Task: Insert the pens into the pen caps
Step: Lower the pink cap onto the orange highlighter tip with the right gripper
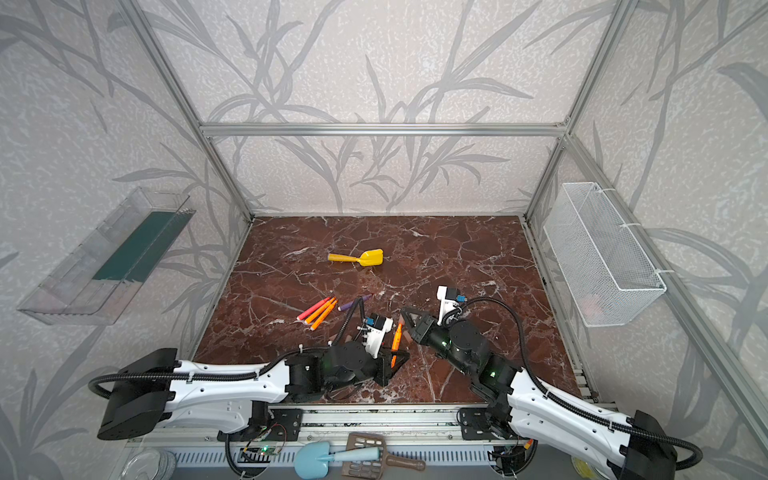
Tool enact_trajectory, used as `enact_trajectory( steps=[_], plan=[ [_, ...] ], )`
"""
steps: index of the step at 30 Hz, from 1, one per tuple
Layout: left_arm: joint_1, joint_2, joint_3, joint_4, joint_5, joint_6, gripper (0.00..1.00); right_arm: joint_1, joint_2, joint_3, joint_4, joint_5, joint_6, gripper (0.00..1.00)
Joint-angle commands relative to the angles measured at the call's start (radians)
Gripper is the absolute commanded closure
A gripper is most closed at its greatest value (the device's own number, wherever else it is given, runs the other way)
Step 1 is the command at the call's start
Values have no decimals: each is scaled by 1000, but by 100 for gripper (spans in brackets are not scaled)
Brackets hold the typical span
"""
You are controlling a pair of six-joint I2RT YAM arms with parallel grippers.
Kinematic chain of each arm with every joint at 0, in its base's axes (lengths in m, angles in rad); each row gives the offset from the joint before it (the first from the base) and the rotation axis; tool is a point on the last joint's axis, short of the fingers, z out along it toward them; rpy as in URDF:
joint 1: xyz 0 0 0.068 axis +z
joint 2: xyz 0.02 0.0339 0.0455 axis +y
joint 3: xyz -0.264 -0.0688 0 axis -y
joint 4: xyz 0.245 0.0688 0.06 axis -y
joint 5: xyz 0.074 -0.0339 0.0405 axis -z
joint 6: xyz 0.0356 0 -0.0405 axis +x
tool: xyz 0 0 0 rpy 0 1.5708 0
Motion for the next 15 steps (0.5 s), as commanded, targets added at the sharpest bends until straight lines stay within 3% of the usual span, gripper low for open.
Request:
enact_trajectory(
  steps=[1,9,15],
  plan=[
    [1,-15,45,-9,-38,25,100,11,-3,1,-34,-38,-36,97],
    [17,-14,61,-28,-13,36,100,42,-35,-18,-38,-41,-93,97],
    [55,-28,37,34,67,15,100,55,-38,-68,31,-59,-129,97]
  ],
)
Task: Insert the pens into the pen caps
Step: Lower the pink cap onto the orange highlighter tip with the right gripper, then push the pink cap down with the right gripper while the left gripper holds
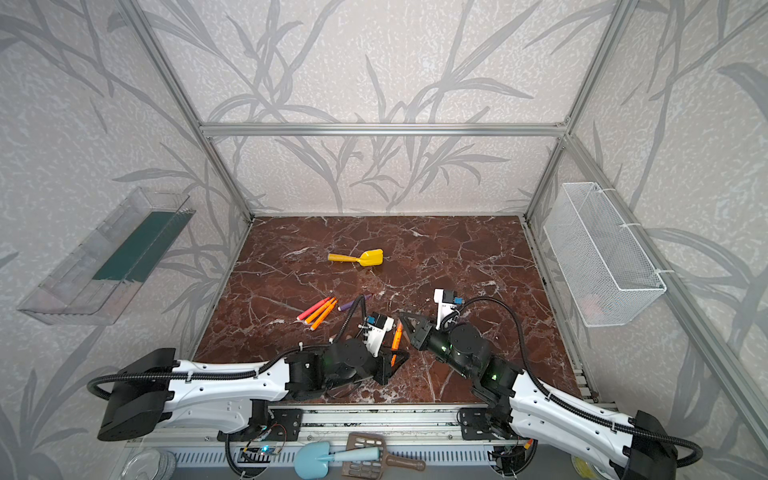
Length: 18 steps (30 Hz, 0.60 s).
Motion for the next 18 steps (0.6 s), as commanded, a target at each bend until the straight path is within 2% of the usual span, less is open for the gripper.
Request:
enact_trajectory(
  steps=[1,5,18],
  plan=[
    [35,-30,9,89,34,-14,100,22,-17,-61,45,-56,-35,97],
    [59,-33,0,123,71,-31,100,22,-36,-137,183,-81,-35,96],
    [117,-40,-22,217,161,-72,100,23,-93,-233,376,-138,-21,96]
  ],
)
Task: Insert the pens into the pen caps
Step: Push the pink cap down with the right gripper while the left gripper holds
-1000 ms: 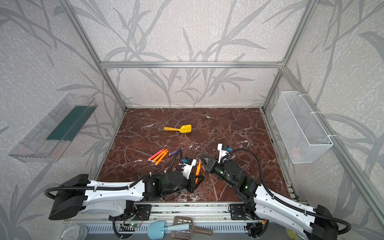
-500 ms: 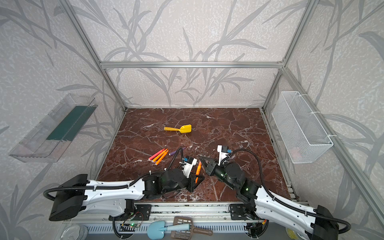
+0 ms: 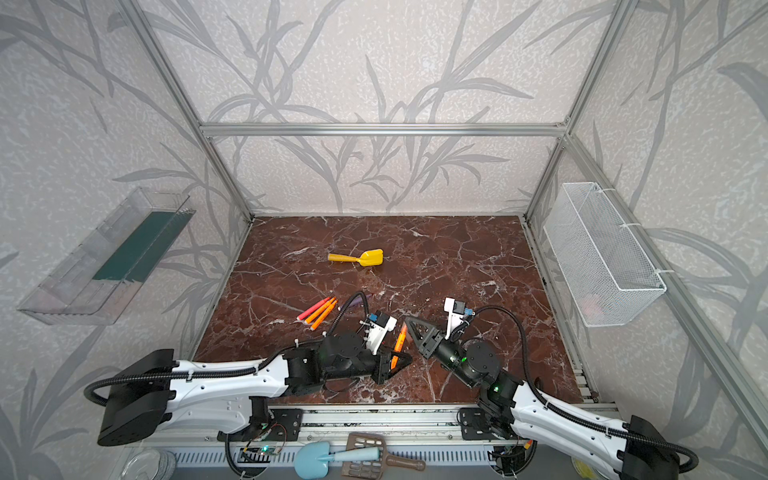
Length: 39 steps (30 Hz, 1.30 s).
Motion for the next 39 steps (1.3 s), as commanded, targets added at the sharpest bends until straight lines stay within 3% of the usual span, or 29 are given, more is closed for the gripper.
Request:
enact_trajectory(
  steps=[1,17,21,39],
  plan=[
    [51,-31,7,119,-74,-55,100,23,-12,-30,36,-130,-21,96],
    [89,-30,17,153,-34,-66,100,60,9,-33,141,-138,-15,93],
    [96,-40,18,146,-36,-67,100,110,18,-28,144,-118,-28,92],
    [98,-127,-7,43,-73,-22,100,111,-123,79,-149,41,-110,48]
  ],
)
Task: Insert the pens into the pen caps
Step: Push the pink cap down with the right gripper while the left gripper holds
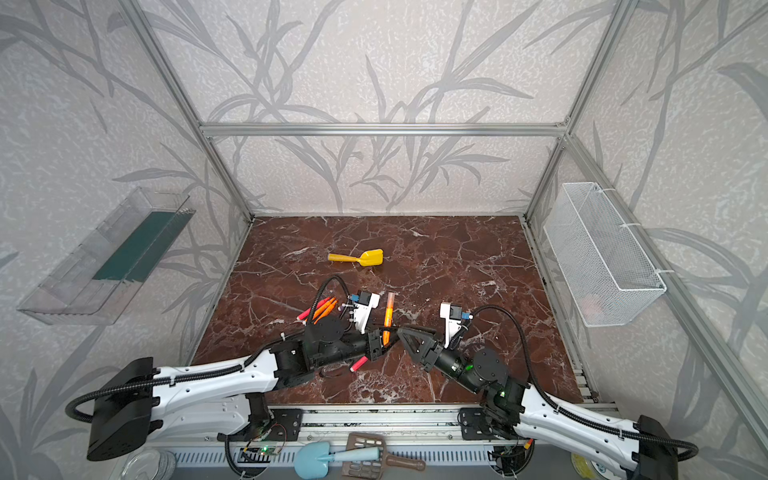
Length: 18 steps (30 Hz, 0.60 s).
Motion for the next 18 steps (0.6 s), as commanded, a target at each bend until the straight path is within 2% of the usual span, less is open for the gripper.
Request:
enact_trajectory(
  steps=[1,3,10,14,18],
  plan=[
    [-4,-33,2,-33,-31,23,100,4,-17,38,-50,65,-39,45],
    [-4,-42,16,-79,-44,45,100,-3,-16,79,-109,72,-59,41],
    [-5,-55,55,-207,-82,103,100,-32,101,256,-235,48,-106,41],
    [-9,-54,70,-238,-80,122,100,-156,201,307,-220,-43,-61,43],
    [-12,-39,87,-260,-77,137,100,-206,274,354,-224,-95,-54,43]
  ],
)
